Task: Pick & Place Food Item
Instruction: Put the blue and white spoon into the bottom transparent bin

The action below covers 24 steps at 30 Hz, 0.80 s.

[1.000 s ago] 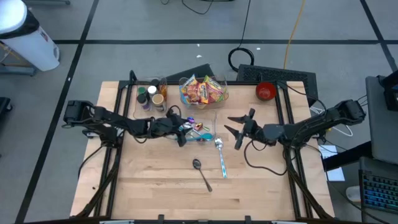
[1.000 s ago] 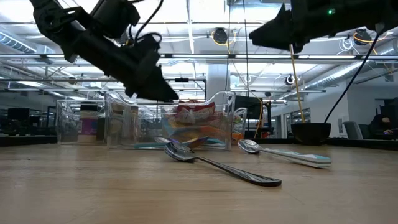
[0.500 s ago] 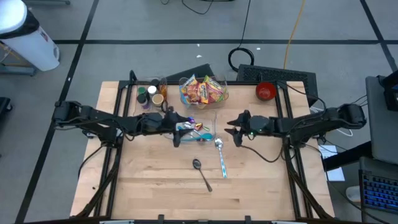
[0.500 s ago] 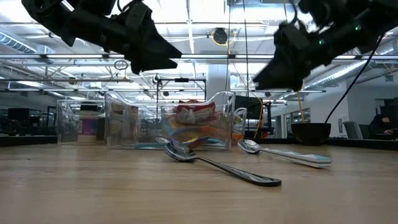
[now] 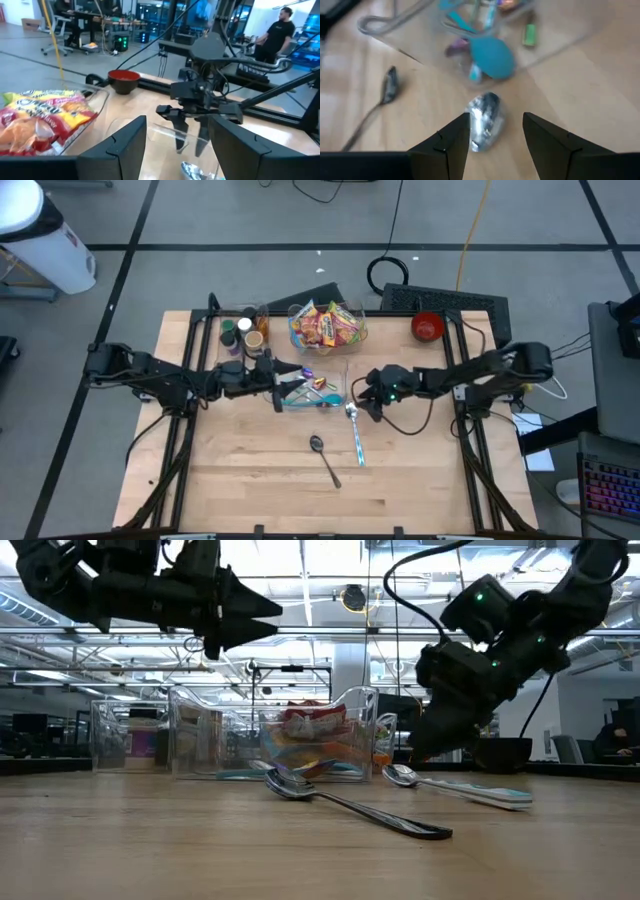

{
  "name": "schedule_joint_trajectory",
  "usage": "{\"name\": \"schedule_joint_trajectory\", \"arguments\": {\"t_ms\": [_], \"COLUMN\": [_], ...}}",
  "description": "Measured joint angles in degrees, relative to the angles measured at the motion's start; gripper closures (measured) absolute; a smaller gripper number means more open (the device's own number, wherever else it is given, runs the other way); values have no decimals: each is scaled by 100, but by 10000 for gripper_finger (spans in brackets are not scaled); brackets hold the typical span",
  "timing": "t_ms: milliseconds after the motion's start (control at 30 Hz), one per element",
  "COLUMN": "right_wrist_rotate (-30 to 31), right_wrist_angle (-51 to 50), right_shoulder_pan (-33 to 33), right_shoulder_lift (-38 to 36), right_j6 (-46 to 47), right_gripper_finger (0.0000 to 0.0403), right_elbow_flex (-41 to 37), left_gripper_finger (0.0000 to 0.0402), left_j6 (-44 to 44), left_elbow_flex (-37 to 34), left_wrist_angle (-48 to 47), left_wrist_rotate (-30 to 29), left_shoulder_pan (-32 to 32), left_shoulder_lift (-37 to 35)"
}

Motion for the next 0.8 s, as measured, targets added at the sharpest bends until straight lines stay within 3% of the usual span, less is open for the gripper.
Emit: {"name": "schedule_joint_trajectory", "arguments": {"t_ms": [133,800], "right_wrist_rotate": [-497,-481], "right_wrist_angle": [593,1003], "right_shoulder_pan": [-78,-100], "right_shoulder_lift": [445,1465], "right_j6": [-27,-175], "right_gripper_finger": [224,226], "right_elbow_flex": [0,413], "left_gripper_finger": [183,182], "left_j6": [-56,-71], "left_elbow_flex": [-2,-2], "left_wrist_angle": [-10,-38], "left_wrist_rotate": [0,6], "left_shoulder_pan": [10,10], "left_shoulder_lift": [2,2]}}
